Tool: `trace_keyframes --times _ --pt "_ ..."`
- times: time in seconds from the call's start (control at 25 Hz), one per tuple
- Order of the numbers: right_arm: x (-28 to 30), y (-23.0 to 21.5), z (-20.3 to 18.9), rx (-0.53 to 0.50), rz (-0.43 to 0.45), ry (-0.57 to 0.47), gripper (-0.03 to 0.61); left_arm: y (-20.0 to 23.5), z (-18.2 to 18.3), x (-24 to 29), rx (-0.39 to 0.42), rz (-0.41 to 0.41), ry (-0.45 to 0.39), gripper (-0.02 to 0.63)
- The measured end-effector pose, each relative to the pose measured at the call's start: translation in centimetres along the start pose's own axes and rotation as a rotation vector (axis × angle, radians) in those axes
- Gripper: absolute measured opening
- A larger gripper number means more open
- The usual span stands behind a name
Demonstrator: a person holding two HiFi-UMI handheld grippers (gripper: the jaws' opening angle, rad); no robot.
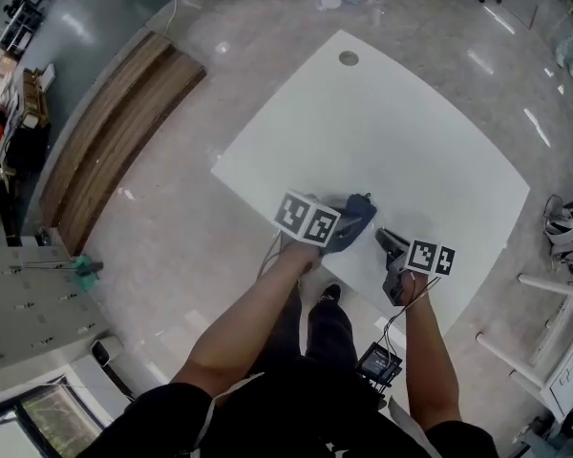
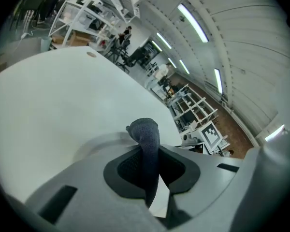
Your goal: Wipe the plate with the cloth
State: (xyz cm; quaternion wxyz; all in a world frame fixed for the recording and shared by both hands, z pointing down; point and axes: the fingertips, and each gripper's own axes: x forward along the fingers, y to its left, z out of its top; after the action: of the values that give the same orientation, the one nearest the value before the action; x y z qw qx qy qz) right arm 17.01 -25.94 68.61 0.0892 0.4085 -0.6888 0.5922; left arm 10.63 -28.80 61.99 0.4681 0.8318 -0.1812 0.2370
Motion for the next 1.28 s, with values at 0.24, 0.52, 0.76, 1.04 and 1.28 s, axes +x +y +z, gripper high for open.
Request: trace_keyframes --times 0.24,0.52,0.76,1.04,1.28 --pt "0.1 0.0 -0.1 -0.001 0.001 -0.001 0.028 -1.3 -1.7 4.8 0.024 -0.003 0.065 0.051" --pt "0.0 -0.1 -0.2 0.0 0.002 -0.007 0.028 1.9 -2.0 3.2 0.061 0.088 0.071 0.051" --pt "0.0 0.0 0.0 -0.009 -0.001 -0.01 0.028 4.8 -2.0 -0.3 0.076 0.166 0.028 0.051" --pt "-0.1 0.2 -0.2 -0.012 -0.002 -0.009 0.028 6.9 -1.7 -4.9 0.141 0.234 -0.049 0.051" --pt "0.0 0.3 -0.1 -0.011 0.001 -0.019 0.028 4.1 -0.1 -6.6 0.252 0.209 -0.161 0.051"
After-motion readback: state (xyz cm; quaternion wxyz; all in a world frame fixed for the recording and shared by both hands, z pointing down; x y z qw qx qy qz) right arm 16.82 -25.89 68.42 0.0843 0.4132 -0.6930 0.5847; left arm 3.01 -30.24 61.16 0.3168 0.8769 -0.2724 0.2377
